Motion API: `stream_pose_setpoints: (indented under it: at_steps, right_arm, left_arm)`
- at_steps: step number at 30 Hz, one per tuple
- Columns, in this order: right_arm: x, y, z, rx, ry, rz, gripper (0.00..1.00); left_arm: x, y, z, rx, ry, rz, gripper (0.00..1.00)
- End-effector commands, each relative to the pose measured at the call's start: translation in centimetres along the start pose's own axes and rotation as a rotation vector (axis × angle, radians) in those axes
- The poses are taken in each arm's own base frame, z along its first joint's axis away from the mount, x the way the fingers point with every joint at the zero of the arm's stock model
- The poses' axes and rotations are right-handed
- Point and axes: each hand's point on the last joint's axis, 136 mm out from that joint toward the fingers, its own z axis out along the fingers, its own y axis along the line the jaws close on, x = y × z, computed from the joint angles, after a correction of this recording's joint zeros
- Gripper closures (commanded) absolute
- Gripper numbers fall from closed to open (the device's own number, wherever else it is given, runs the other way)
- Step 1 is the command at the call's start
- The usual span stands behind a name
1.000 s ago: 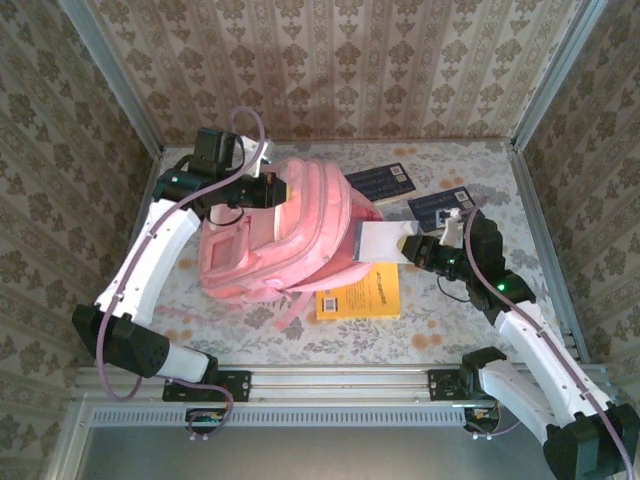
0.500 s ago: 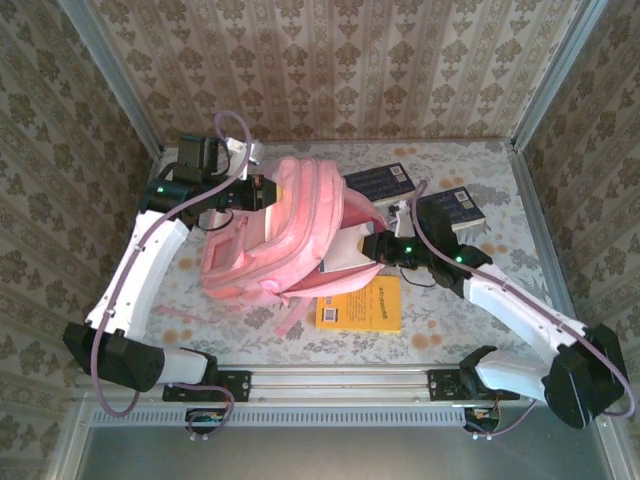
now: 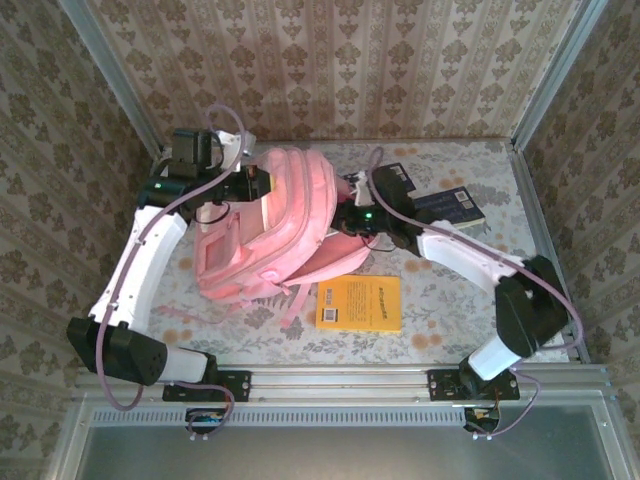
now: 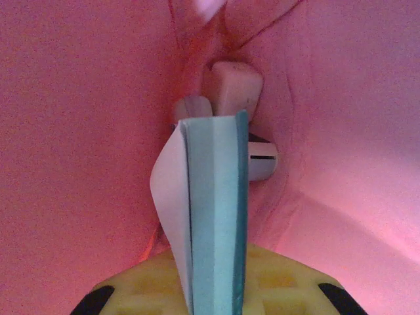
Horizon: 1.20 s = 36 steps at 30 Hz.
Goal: Pack books, pencil case, and school supplies into a backpack
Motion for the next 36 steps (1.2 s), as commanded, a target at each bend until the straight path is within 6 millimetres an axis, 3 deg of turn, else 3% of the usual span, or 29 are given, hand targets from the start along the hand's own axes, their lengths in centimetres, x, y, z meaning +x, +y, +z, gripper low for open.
stream_pose_setpoints:
  at_steps: [1,6,7,10,14,18,28,36]
  right_arm:
    - [-0.5,1.5,3.0,-0.083,0.035,0.040,1.00]
    - [1.6,2.0,9.3,-0.077,0.114,0.048,0.97]
    - [2.2,2.3,10.1,-0.074,0.133,0.037,0.88]
    - [3.1,2.0,11.1,-0.014,0.144,-0.002,0.48]
    - [2.0,1.1,8.2,0.082,0.050,-0.076,0.23]
    - [1.7,0.8,5.9,0.128,0.037,-0.129,0.14]
    - [0.9,-3.2,1.9,0.286,-0.015,-0.124,0.12]
    - [0.3,-2.8,-4.3,0.331,-0.093,-0.215,0.13]
  left_arm:
    - [-4.3,-4.6,-2.8,0.171,-0.176,0.142,1.00]
    - [-4.5,-4.9,-3.1,0.191,-0.186,0.145,1.00]
    - [-4.6,-4.9,-3.2,0.189,-0.188,0.142,1.00]
    - [-4.6,-4.1,-3.3,0.164,-0.192,0.127,1.00]
    - [-4.3,-2.9,-3.3,0.123,-0.195,0.105,1.00]
    - [-4.0,-1.9,-2.8,0.101,-0.192,0.077,1.00]
    - [-3.9,0.2,-3.2,0.026,-0.207,0.040,1.00]
    - [-2.8,6.7,-3.6,-0.344,-0.175,0.012,1.00]
